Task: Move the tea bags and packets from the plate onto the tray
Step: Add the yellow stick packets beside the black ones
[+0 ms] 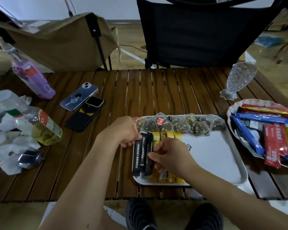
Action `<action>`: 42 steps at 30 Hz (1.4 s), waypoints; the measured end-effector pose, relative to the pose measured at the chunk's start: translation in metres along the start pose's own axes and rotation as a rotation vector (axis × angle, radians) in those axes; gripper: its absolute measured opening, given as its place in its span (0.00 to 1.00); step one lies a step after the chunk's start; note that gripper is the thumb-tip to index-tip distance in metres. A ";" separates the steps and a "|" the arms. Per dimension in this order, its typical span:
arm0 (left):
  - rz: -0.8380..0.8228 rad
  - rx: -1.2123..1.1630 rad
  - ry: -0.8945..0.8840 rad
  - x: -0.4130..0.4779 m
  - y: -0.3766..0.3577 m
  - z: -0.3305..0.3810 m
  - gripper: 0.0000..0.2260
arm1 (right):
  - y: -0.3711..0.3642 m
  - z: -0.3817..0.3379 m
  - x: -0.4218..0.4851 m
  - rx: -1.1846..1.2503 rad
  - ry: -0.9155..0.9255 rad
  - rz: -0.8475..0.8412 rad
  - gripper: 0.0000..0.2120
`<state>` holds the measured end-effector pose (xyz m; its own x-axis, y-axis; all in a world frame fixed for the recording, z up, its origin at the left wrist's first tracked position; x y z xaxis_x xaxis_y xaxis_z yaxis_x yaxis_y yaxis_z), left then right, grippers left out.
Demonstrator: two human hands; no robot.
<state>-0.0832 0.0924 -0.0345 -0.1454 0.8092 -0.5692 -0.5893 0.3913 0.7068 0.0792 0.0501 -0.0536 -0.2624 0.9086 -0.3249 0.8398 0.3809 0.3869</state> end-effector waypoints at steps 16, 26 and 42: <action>-0.045 -0.014 0.070 0.011 -0.009 -0.010 0.11 | 0.017 -0.009 -0.001 -0.333 0.201 0.049 0.06; 0.148 0.151 -0.009 -0.004 0.010 0.002 0.13 | 0.056 -0.014 -0.008 -0.468 0.260 0.046 0.06; 0.362 0.268 -0.287 -0.021 -0.003 0.066 0.13 | 0.191 0.002 -0.013 -0.780 0.109 0.281 0.05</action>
<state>-0.0262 0.1032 0.0032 -0.0567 0.9858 -0.1581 -0.3129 0.1328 0.9404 0.2442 0.1107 0.0230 -0.1705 0.9837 -0.0573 0.3217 0.1106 0.9404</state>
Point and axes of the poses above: each hand's wrist, its own x-axis towards the middle knuckle, its own y-axis out of the back of the hand, z = x × y, the point moved 8 cm from there along x, towards the middle knuckle, and after that the axes turned 5 degrees about y, right-handed, at the moved point
